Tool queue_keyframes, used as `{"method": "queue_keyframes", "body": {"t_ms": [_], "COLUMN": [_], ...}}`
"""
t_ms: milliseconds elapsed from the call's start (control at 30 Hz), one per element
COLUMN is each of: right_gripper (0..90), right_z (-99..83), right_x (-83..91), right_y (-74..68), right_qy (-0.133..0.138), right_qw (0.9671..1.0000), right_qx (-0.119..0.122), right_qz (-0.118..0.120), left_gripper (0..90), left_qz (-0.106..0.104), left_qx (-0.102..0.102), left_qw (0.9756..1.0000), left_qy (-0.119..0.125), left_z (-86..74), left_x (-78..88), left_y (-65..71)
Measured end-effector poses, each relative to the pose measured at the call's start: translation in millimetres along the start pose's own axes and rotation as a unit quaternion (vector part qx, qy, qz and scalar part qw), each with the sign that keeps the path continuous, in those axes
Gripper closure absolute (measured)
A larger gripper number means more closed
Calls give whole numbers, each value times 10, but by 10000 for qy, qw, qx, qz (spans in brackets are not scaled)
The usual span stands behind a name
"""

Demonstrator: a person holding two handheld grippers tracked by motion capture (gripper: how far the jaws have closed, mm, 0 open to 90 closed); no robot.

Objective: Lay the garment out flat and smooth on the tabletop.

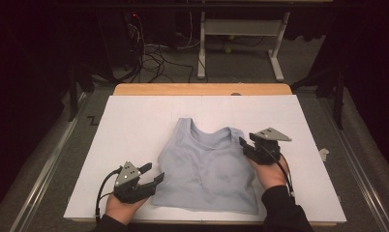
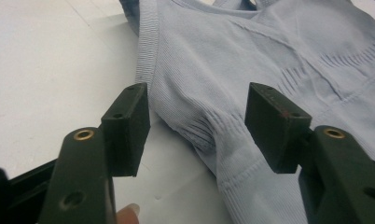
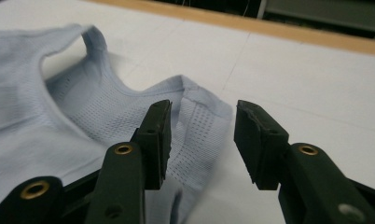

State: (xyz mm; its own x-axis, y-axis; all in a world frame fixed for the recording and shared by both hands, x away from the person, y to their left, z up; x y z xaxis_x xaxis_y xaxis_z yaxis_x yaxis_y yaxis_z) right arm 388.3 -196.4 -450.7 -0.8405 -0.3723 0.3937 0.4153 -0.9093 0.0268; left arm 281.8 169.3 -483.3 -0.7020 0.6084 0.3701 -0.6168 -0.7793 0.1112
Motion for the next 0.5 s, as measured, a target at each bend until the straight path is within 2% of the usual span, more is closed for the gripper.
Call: {"method": "queue_keyframes", "body": {"t_ms": [133,200,267,333,367,433,500], "right_gripper": [553,517,456,444,504,685,773], "right_z": [-143,-221,-319,-370,-372,-370,-359], "right_x": [-242,-293,-343,-356,-353,-342,-330], "right_y": [-23,-15,-3,19,15,-21,-76], "right_qy": [-533,-731,-1000,-995,-980,-935,-853], "right_qw": [9984,9972,9950,9949,9951,9956,9961], "right_qx": [133,78,-26,-94,-80,33,203], "right_qz": [-115,-132,-79,-126,-120,18,-32], "left_gripper": [299,258,234,195,184,187,187], "left_qz": [18,-1,-10,-21,-26,-35,-32], "left_qx": [-184,-206,-154,-33,-24,-57,-71], "left_qw": [9997,9995,9994,9993,9993,9993,9993], "left_qy": [144,226,313,360,379,381,366], "left_z": [20,35,45,49,49,44,42], "left_x": [-9,-4,12,37,50,69,73], "left_y": [-7,-12,-12,-11,-6,3,7]}}
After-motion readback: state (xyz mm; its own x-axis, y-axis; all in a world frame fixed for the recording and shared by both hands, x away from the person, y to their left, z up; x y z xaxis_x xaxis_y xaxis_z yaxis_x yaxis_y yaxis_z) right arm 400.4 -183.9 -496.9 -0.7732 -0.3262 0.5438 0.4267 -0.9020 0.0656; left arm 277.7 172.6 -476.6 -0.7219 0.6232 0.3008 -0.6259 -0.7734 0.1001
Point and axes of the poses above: each handheld gripper's, and its own axes: x roughly backward along the jaws, z roughly out of its top, y roughly to its right, the point moved 3 cm from there along -x, roughly forward along the jaws, and after that the axes turned 8 degrees about y, right-handed, at the moved point
